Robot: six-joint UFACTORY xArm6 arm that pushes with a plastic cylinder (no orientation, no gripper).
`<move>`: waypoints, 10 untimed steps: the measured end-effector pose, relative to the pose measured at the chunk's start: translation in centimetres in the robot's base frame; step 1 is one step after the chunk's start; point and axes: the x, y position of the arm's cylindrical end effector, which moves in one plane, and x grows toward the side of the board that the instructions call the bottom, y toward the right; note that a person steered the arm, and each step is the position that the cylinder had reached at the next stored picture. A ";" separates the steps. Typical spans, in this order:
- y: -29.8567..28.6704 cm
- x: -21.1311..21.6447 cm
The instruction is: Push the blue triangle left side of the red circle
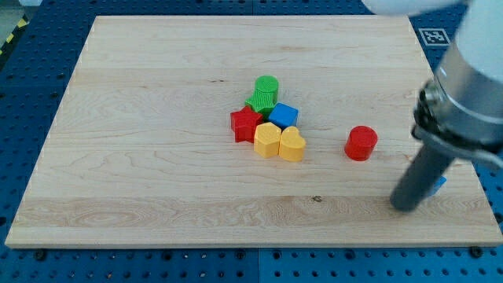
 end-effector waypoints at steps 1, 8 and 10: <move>0.8 2.0; 0.7 -6.5; -1.6 -5.9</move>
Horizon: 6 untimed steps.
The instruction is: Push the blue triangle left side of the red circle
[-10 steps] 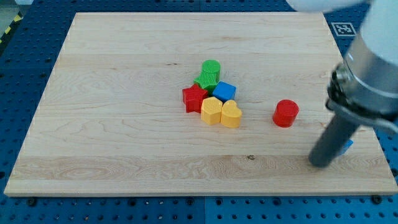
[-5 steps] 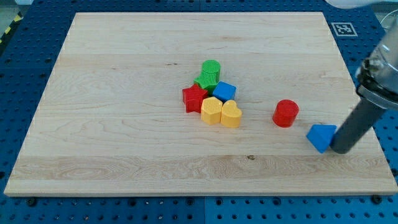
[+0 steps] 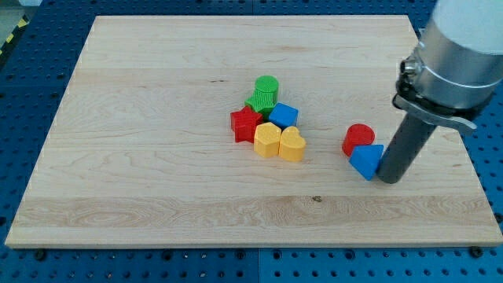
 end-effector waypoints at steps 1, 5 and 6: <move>-2.2 0.0; -6.0 -1.8; -2.6 -0.6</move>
